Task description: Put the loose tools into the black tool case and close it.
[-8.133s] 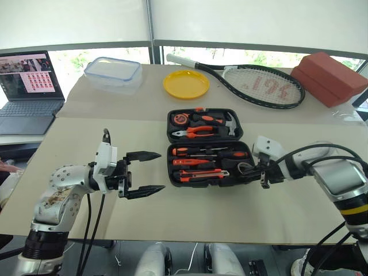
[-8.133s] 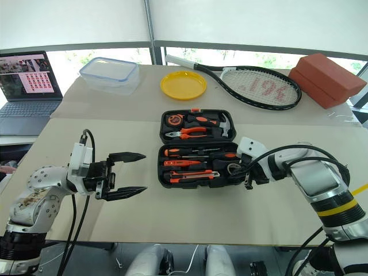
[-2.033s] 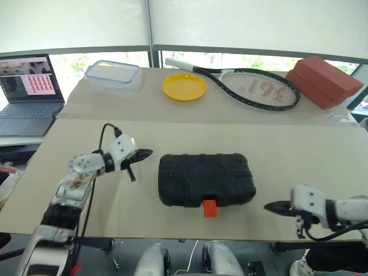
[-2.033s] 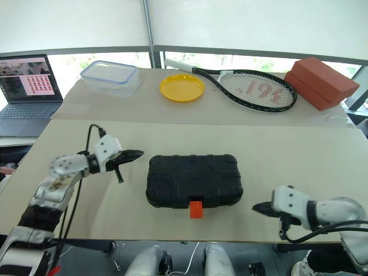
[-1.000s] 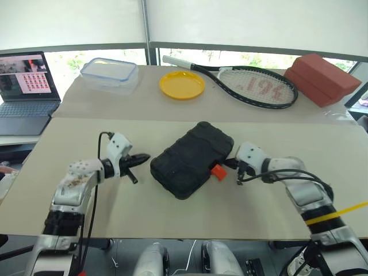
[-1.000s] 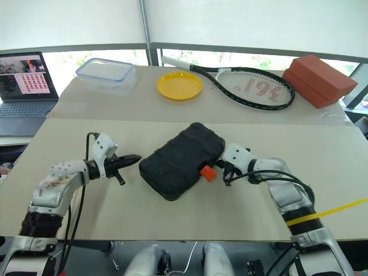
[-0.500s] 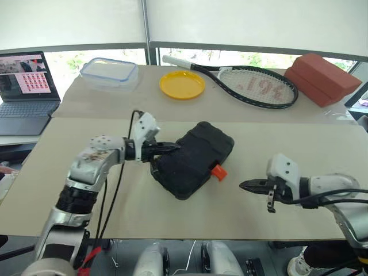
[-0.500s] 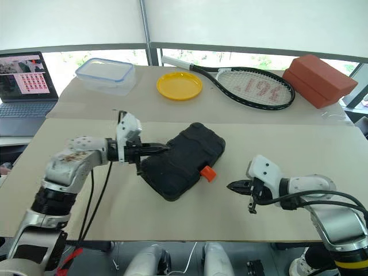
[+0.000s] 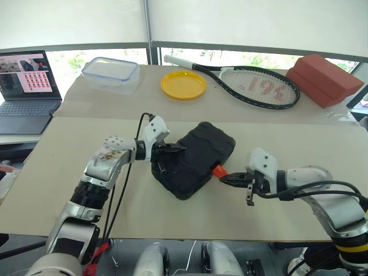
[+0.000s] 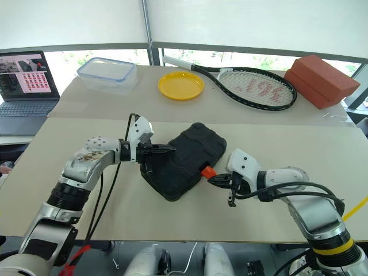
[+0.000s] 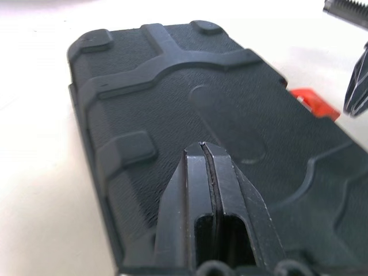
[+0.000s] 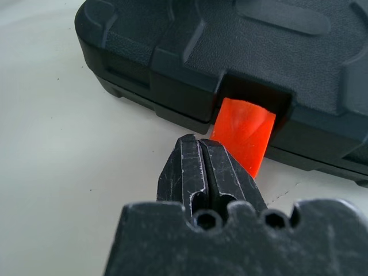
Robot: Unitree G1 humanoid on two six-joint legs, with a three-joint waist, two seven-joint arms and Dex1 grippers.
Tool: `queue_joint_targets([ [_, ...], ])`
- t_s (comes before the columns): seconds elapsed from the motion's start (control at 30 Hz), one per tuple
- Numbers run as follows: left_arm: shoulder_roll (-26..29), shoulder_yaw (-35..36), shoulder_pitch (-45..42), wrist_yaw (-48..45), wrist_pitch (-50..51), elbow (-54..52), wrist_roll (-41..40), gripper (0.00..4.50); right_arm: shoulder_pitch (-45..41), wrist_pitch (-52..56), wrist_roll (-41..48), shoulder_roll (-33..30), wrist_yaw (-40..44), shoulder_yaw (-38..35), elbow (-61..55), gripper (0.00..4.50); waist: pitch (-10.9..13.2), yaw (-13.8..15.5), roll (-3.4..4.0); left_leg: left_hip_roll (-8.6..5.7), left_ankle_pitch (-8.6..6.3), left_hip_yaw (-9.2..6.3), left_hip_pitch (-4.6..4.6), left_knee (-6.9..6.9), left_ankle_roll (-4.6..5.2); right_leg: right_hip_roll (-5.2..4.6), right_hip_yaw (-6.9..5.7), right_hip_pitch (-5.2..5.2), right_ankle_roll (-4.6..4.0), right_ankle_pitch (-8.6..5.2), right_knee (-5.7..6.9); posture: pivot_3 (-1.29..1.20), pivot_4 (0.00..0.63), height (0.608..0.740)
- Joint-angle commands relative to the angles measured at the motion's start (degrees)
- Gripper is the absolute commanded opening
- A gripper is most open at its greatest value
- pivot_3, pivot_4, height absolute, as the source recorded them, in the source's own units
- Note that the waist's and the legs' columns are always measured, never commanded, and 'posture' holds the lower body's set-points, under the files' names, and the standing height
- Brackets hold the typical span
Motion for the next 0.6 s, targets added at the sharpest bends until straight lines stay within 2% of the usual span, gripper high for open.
queue_joint_targets([
  [0.03, 0.1, -1.6, 1.2, -0.2, 0.6, -1.0, 1.2, 0.01, -1.1, -0.9, -0.5, 0.0, -0.7, -0.5, 0.4, 0.10, 0.0, 0.0, 0.00, 0.00, 0.00, 0.00, 0.00, 0.01, 0.00, 0.00, 0.00, 0.01, 0.00, 0.00, 0.00, 0.00, 0.150, 0.740],
  [0.2, -0.7, -2.1, 1.3, 0.0, 1.2, -1.9, 1.2, 0.01, -2.2, -4.5, -4.4, 1.0, -2.0, 1.6, 4.2, 0.10, 0.0, 0.0, 0.00, -0.02, -0.01, 0.00, 0.06, 0.01, 0.02, 0.00, 0.01, 0.05, 0.00, 0.00, 0.02, 0.00, 0.150, 0.740],
  [0.43, -1.1, -2.3, 1.5, 0.0, 1.9, -2.5, 1.4, 0.01, -2.8, -6.3, -5.2, 2.5, -2.2, 2.2, 6.5, 0.10, 0.0, 0.0, 0.00, -0.02, 0.00, 0.01, 0.07, 0.02, 0.01, 0.00, 0.01, 0.06, 0.00, 0.00, 0.03, 0.00, 0.150, 0.740],
  [0.6, -1.2, -2.3, 1.7, 0.1, 2.5, -3.0, 1.4, 0.01, -3.6, -7.9, -5.7, 5.8, -2.8, 2.7, 8.3, 0.10, 0.0, -0.3, 0.00, -0.02, 0.00, 0.01, 0.14, 0.00, 0.00, 0.02, 0.05, 0.07, 0.00, 0.00, 0.10, 0.00, 0.150, 0.740],
])
